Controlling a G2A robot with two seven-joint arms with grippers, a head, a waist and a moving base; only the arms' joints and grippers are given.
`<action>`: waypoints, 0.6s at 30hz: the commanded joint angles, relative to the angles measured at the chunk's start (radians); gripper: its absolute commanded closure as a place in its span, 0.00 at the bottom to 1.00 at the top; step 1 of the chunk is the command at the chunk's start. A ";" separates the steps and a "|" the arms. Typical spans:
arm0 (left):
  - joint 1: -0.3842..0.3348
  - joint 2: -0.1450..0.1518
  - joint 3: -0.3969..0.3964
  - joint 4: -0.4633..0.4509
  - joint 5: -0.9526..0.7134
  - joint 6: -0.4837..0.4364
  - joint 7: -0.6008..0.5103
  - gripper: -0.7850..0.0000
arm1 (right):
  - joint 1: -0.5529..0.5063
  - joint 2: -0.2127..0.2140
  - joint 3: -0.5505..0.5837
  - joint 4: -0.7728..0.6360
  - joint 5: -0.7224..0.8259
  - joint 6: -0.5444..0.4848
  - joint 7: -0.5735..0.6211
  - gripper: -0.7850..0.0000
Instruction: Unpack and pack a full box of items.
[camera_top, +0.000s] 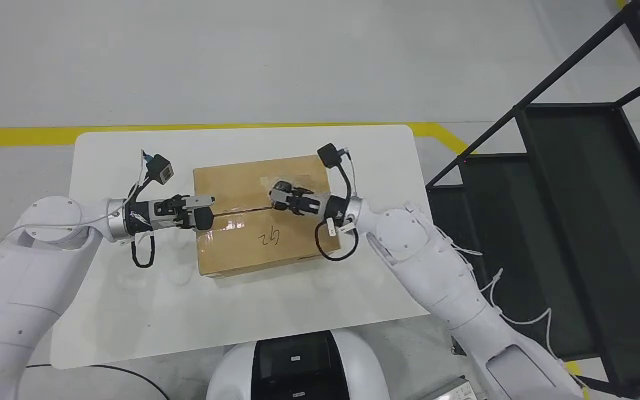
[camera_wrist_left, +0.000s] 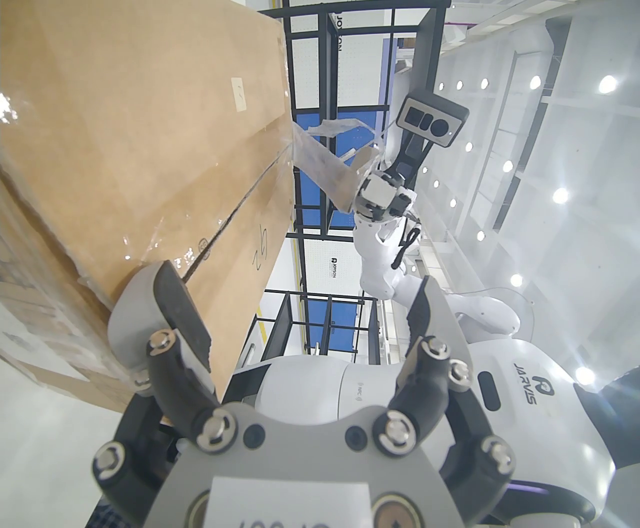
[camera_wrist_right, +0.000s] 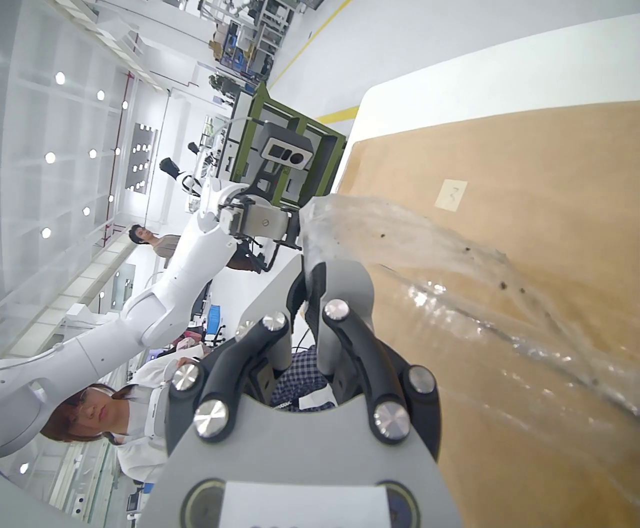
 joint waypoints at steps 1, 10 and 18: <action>0.000 0.000 0.000 0.000 0.000 0.000 0.000 0.00 | 0.015 -0.006 -0.021 0.018 -0.007 0.009 -0.003 1.00; 0.000 0.000 0.000 0.000 0.000 0.000 0.000 0.00 | 0.054 -0.025 -0.087 0.072 -0.062 0.049 -0.025 1.00; 0.000 0.000 0.000 0.000 0.000 0.000 0.000 0.00 | 0.066 -0.037 -0.124 0.088 -0.151 0.092 -0.079 1.00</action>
